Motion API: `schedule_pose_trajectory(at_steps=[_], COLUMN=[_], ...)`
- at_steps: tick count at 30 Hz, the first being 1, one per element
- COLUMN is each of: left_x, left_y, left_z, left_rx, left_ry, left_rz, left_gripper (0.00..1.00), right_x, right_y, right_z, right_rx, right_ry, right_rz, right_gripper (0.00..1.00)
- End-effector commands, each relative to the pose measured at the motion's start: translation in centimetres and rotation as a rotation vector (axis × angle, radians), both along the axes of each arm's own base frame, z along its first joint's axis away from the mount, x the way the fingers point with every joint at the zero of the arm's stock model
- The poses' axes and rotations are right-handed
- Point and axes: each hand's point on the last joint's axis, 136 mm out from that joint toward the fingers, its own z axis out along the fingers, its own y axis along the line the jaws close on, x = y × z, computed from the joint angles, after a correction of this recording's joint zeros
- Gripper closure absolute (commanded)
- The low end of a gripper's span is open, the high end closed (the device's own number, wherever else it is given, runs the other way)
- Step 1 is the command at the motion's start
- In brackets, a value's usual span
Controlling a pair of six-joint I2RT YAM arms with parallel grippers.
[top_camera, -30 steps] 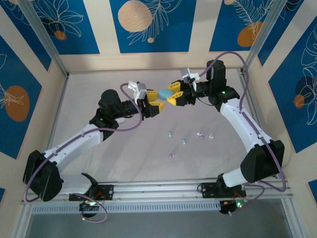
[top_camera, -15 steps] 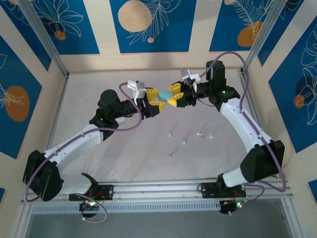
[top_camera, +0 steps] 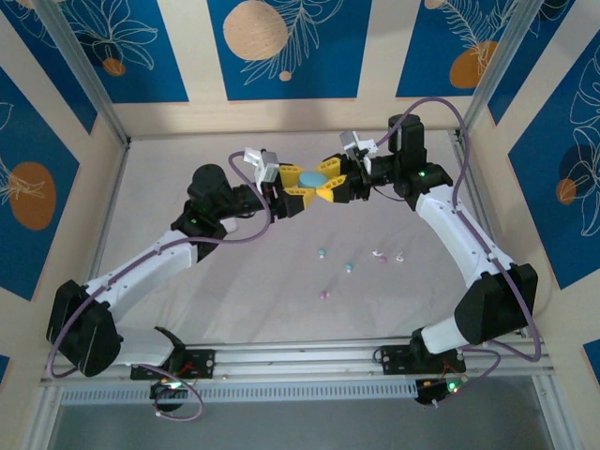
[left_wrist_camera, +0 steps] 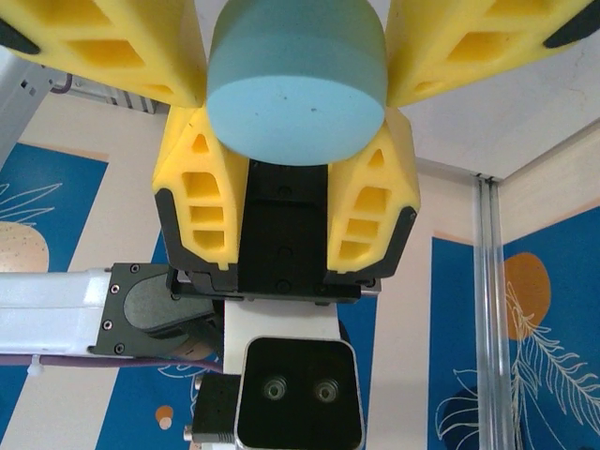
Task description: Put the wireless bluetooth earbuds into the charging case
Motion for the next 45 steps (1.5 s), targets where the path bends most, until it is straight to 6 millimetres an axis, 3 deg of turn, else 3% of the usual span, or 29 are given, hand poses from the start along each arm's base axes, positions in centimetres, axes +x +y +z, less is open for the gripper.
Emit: schedule_pose_trajectory(at_steps=[1, 19, 26, 37, 45], left_x=[-1.06, -1.31, -1.48, -1.42, -1.45], left_y=[-0.18, -0.48, -0.55, -0.76, -0.77], left_z=[1.19, 1.34, 1.33, 1.24, 1.02], left_rx=[-0.004, 0.006, 0.009, 0.016, 0.023], left_ry=[-0.054, -0.055, -0.058, -0.049, -0.051], left_rz=[-0.029, -0.059, -0.07, -0.082, -0.083], left_gripper=[0.48, 0.59, 0.51, 0.54, 0.47], right_x=[-0.15, 0.01, 0.08, 0.05, 0.08], right_y=[-0.04, 0.11, 0.12, 0.09, 0.09], right_z=[1.05, 1.14, 1.21, 1.11, 1.14], right_rx=[0.011, 0.012, 0.011, 0.011, 0.011], right_ry=[-0.013, 0.001, 0.009, 0.01, 0.008], right_rz=[0.008, 0.011, 0.012, 0.012, 0.012], right_gripper=[0.67, 0.66, 0.66, 0.66, 0.66])
